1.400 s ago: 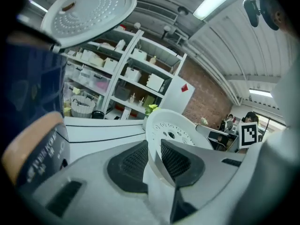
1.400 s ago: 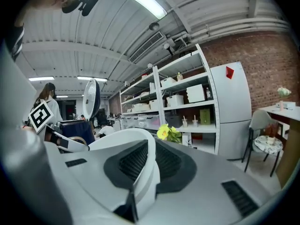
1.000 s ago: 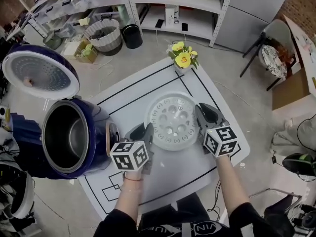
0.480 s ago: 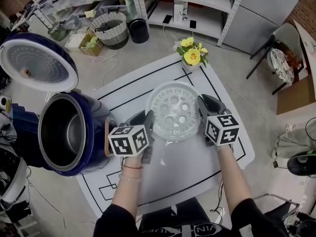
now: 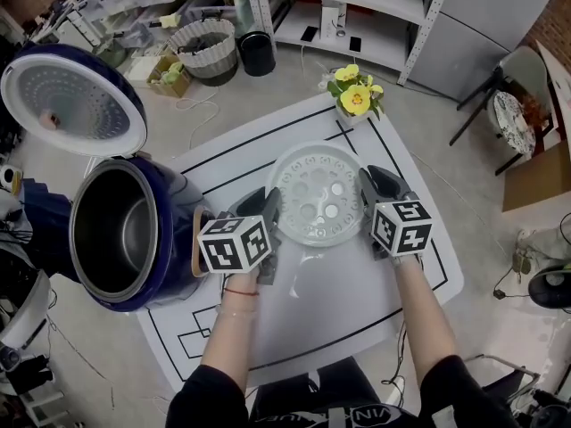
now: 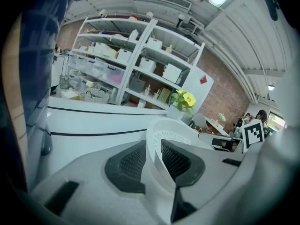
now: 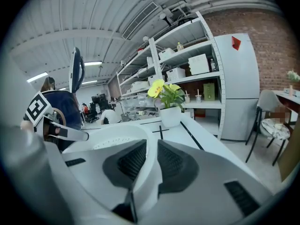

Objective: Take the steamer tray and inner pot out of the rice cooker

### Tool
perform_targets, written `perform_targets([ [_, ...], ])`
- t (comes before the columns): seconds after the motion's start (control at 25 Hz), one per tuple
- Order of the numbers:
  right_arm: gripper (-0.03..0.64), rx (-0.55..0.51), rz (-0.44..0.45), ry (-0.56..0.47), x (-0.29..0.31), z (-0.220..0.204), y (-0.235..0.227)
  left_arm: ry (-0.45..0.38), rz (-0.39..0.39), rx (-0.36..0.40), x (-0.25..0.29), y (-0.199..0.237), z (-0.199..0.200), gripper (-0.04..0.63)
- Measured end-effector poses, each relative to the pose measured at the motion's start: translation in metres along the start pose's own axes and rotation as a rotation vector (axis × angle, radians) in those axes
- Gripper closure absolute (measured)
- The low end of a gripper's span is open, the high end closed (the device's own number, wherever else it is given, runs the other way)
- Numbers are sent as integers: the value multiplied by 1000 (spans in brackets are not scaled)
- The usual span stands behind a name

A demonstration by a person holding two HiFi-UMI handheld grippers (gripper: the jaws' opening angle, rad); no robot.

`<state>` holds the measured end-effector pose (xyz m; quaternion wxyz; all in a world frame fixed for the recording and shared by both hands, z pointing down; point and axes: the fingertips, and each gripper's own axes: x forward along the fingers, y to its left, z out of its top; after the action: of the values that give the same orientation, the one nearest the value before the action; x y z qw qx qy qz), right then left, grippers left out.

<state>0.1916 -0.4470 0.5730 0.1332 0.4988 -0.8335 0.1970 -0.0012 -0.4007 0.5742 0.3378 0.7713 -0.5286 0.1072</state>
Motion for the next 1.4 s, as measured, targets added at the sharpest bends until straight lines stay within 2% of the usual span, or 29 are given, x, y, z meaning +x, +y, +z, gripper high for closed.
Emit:
perform_targets([
  [0.2, 505, -2, 11, -36, -4, 6, 4, -79, 25, 55, -7, -4, 8, 485],
  [0.4, 505, -40, 20, -71, -19, 22, 11, -130, 25, 122, -21, -16, 20, 479],
  [0.76, 505, -82, 96, -125, -50, 58, 45, -228, -18, 123, -56, -45, 43, 479],
  [1.16, 505, -132, 226, -187, -90, 92, 103, -307, -17, 130, -111, -67, 55, 479],
  [1.4, 505, -139, 304, -228, -112, 112, 138, -379, -61, 150, -155, -86, 71, 479],
])
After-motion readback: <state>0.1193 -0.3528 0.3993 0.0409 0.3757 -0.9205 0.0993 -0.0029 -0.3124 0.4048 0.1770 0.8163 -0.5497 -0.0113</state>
